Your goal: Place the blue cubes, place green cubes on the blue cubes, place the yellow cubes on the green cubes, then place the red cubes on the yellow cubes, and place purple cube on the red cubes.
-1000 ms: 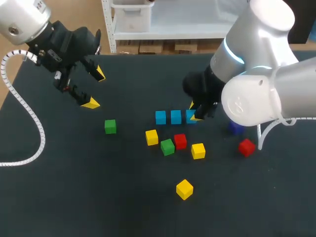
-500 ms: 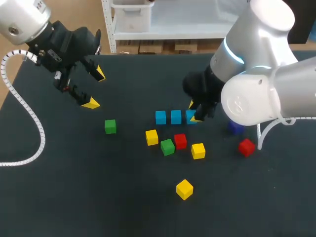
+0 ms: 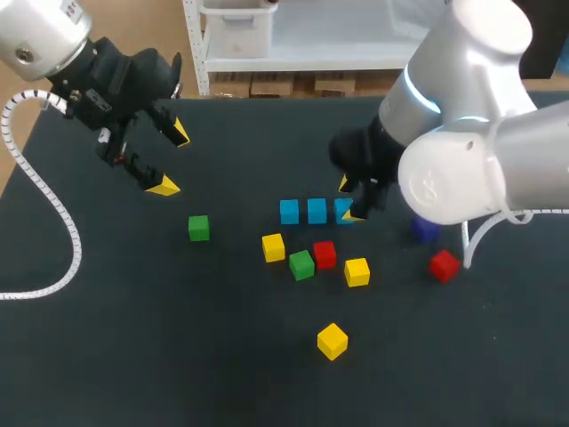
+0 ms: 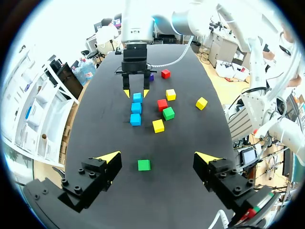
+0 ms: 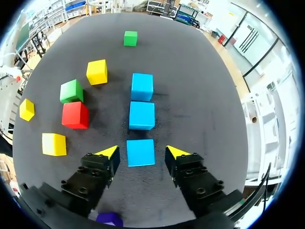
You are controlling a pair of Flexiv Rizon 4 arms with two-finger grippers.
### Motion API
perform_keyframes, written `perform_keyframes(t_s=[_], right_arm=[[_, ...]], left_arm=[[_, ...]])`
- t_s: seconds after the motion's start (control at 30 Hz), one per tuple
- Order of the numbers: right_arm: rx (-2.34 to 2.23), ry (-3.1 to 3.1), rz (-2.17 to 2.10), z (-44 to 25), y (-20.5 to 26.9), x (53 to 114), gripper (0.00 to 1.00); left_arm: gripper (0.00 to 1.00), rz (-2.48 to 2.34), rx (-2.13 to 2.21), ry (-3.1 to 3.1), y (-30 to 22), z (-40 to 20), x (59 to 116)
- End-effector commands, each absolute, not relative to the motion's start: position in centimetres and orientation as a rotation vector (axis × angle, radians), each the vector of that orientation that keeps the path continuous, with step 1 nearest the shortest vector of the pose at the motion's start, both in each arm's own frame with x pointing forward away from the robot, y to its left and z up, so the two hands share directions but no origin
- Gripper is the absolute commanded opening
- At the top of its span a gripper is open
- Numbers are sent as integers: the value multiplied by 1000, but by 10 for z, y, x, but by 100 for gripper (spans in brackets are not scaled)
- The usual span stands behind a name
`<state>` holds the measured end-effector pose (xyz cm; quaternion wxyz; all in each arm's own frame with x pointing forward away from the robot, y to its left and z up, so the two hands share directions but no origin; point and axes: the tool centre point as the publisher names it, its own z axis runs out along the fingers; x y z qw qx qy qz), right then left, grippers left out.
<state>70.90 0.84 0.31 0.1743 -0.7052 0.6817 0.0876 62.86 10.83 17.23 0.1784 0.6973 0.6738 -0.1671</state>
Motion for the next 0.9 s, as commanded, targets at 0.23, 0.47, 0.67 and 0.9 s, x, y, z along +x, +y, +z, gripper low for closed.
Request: perform_keyframes(t_s=[0.23, 0.47, 0.67, 0.9], right_arm=[[-1957, 1978, 222, 37, -18, 688, 42], [-1914, 1996, 234, 51, -41, 671, 96], [-1915, 1958, 328, 50, -51, 657, 100], [-1996, 1816, 474, 49, -59, 641, 100]], left_arm=[[100, -474, 1973, 1902, 109, 172, 629], [100, -474, 1973, 1902, 109, 172, 629], [100, -474, 1973, 1902, 109, 172, 629], [100, -474, 1973, 1902, 109, 172, 629]])
